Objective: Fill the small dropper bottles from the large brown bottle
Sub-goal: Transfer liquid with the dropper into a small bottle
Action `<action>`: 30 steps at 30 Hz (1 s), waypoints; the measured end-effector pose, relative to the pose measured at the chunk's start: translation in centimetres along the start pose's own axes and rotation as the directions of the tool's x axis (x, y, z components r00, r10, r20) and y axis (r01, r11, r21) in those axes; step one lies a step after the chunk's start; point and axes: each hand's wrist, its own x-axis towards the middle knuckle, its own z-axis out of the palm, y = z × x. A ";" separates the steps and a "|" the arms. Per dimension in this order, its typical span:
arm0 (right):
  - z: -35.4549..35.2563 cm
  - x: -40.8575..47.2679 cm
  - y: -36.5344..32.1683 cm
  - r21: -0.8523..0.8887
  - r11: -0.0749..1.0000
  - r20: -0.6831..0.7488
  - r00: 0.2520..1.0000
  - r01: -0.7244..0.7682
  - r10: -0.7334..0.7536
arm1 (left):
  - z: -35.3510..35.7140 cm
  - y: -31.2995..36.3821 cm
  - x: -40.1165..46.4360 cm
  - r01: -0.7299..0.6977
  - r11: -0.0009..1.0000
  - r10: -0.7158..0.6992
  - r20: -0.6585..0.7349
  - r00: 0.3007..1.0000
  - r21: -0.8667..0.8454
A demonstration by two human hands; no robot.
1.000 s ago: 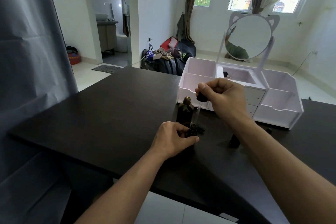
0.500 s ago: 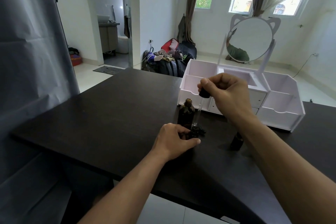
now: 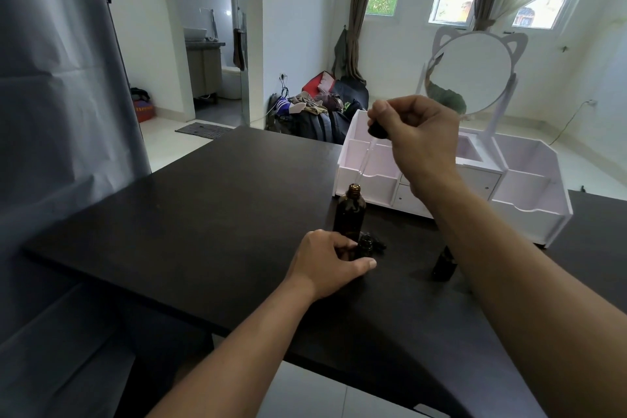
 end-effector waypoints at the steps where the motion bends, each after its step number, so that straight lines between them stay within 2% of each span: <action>1: 0.1 -0.1 0.3 -0.019 1.000 0.010 1.000 -0.007 0.007 | 0.0 0.0 0.0 0.007 1.000 -0.007 0.003 1.000 0.003; 7: 0.7 -1.2 1.8 -0.093 0.994 0.100 0.993 -0.060 0.069 | -0.1 0.2 0.1 0.061 0.998 -0.061 0.009 0.998 0.034; 16: 1.2 -2.6 4.2 -0.159 0.976 0.191 0.966 -0.146 0.175 | -0.1 0.3 -0.2 0.053 0.999 -0.053 -0.003 0.999 0.012; 30: 1.3 -4.0 5.4 -0.134 0.978 0.200 0.962 -0.162 0.187 | -0.3 0.5 -0.4 0.050 0.998 -0.049 0.015 0.999 -0.036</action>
